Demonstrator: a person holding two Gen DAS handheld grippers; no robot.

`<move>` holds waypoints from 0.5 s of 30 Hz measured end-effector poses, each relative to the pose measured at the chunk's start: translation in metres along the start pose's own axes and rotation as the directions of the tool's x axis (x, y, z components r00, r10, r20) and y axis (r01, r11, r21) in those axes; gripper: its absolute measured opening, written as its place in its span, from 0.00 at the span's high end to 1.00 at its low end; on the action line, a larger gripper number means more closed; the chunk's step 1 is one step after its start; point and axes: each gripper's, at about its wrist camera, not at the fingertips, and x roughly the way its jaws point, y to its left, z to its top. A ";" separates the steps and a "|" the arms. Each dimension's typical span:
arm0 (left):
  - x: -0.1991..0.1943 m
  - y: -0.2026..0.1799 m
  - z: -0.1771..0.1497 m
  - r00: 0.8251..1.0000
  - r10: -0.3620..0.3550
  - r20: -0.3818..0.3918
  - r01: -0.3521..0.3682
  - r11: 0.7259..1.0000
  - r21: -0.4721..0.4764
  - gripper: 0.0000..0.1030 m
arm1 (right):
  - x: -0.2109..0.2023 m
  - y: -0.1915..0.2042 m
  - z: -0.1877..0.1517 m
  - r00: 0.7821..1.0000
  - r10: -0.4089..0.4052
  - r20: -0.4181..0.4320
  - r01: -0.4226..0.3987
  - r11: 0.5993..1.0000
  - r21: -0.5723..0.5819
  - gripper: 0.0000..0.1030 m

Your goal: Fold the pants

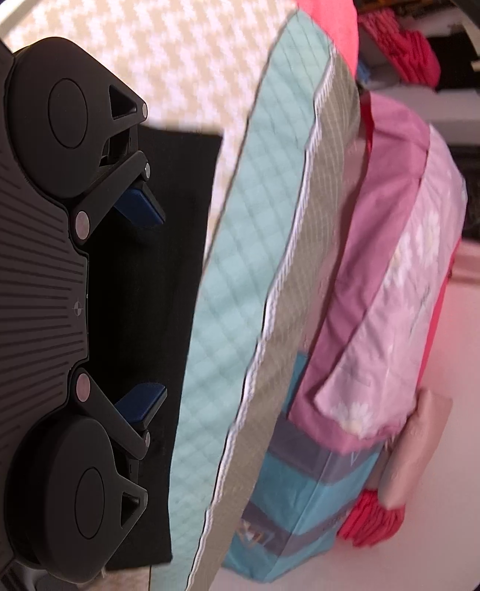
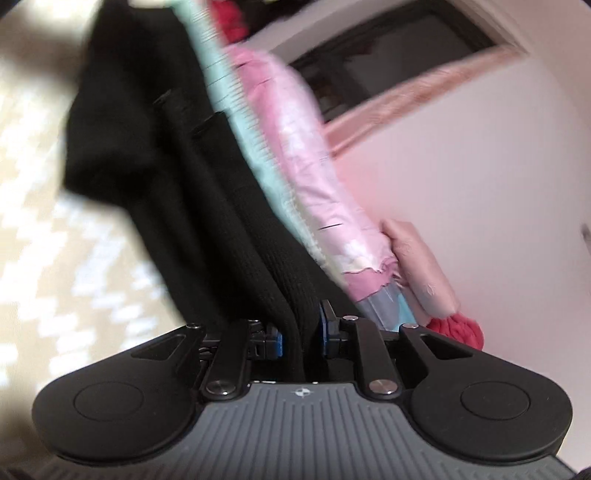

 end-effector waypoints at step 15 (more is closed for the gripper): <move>0.083 -0.089 -0.041 0.997 0.058 -0.058 -0.042 0.970 0.239 0.00 | -0.026 -0.028 -0.048 0.972 -0.204 -0.116 0.211 0.976 0.050 0.33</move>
